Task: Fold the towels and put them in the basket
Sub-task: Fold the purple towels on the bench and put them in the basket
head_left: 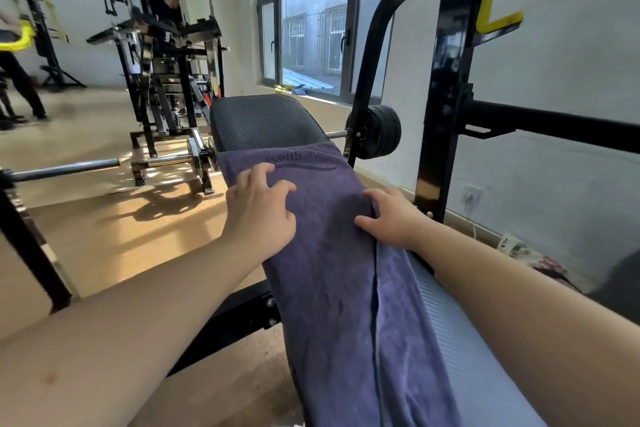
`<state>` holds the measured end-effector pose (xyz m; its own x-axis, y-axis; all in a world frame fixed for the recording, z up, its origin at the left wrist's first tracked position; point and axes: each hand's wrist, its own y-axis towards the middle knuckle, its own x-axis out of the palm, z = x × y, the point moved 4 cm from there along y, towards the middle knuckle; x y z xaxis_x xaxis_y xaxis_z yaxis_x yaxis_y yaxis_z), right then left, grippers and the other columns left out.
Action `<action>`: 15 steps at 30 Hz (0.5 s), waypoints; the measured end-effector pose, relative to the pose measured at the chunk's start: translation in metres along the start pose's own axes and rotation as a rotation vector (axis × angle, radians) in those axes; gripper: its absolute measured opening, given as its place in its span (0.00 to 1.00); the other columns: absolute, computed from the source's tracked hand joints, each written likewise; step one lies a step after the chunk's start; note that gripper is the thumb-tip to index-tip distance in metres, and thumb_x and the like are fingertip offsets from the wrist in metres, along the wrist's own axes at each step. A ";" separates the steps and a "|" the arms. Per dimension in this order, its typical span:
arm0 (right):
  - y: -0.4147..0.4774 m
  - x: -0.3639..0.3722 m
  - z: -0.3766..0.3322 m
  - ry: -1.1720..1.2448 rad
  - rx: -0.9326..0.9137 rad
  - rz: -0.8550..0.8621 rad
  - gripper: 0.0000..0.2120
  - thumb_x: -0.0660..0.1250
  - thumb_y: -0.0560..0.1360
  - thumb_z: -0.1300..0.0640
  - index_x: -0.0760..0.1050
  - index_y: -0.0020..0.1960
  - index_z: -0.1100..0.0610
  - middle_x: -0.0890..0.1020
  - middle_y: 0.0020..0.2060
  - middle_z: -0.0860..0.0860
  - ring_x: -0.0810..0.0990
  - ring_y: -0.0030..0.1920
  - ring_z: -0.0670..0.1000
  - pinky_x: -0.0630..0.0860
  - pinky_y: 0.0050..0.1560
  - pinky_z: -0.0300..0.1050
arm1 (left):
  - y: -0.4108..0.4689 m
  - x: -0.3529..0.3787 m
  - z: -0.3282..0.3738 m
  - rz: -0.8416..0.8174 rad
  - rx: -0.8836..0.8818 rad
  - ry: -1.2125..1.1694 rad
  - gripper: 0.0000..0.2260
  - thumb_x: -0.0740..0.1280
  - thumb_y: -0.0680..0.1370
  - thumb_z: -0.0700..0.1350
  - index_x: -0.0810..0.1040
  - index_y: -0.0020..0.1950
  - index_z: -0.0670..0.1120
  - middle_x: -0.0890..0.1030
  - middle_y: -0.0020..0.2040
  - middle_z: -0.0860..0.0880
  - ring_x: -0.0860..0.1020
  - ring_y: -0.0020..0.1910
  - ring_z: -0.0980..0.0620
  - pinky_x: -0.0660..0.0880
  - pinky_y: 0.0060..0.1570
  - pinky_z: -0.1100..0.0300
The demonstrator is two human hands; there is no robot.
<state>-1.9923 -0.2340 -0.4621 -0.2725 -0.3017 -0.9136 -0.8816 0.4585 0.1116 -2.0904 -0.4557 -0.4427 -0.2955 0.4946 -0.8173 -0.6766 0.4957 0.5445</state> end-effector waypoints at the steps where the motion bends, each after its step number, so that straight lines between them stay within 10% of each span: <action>1: -0.010 0.001 -0.001 -0.022 -0.004 -0.002 0.34 0.68 0.76 0.41 0.62 0.79 0.48 0.66 0.73 0.56 0.70 0.71 0.60 0.68 0.71 0.53 | -0.008 0.002 0.007 -0.020 0.036 -0.008 0.21 0.68 0.76 0.46 0.78 0.68 0.55 0.67 0.75 0.45 0.64 0.73 0.41 0.65 0.69 0.43; 15: -0.159 0.030 0.002 -0.147 -0.242 -0.228 0.21 0.67 0.76 0.46 0.75 0.68 0.43 0.81 0.52 0.48 0.78 0.55 0.51 0.73 0.56 0.44 | -0.133 0.015 0.083 -0.282 0.365 -0.119 0.17 0.63 0.77 0.50 0.78 0.65 0.58 0.69 0.68 0.54 0.66 0.69 0.49 0.63 0.67 0.50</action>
<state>-1.8598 -0.3142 -0.5074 -0.0151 -0.2417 -0.9702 -0.9839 0.1765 -0.0286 -1.9489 -0.4552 -0.5119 -0.0407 0.3727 -0.9271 -0.4319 0.8301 0.3527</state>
